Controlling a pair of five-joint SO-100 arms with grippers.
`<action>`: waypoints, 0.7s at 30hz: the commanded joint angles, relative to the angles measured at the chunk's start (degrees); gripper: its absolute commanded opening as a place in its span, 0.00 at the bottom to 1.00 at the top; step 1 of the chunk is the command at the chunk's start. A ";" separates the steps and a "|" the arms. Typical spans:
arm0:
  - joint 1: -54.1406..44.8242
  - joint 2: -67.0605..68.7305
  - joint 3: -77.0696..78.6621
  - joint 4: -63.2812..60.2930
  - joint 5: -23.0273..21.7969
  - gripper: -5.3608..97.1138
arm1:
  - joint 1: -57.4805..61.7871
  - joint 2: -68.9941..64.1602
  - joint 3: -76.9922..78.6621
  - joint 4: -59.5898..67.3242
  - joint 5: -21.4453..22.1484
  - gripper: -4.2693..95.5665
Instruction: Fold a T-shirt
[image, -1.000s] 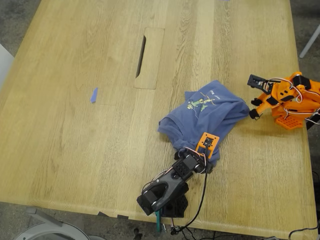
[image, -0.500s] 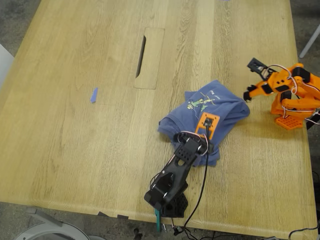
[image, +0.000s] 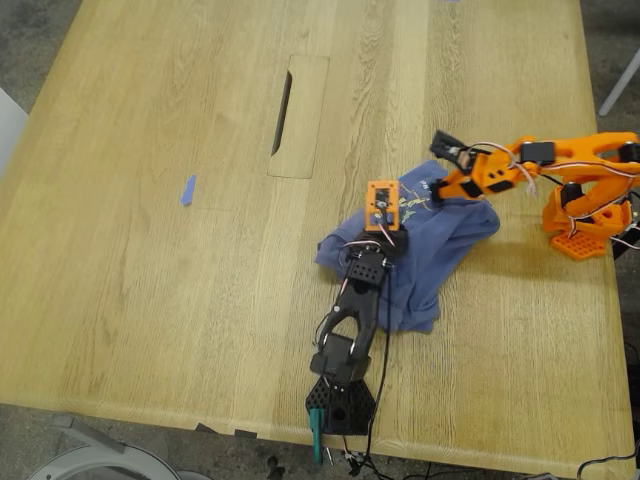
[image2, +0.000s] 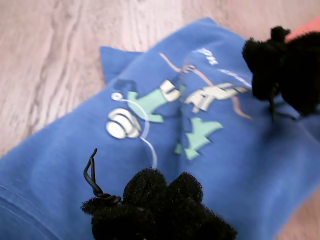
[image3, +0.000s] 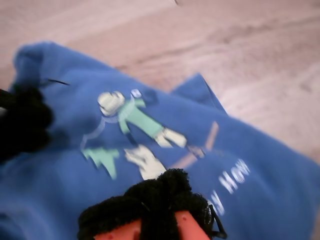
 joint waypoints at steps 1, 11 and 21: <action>-2.46 -1.41 -0.62 -6.24 -0.62 0.05 | -2.20 -5.63 -6.50 -4.57 -0.18 0.04; -6.33 -8.70 0.26 -11.87 -2.46 0.05 | -9.58 -9.32 13.62 -23.82 4.83 0.04; -16.96 -12.74 1.23 -14.50 -2.64 0.05 | -8.61 24.35 40.17 -6.86 7.12 0.04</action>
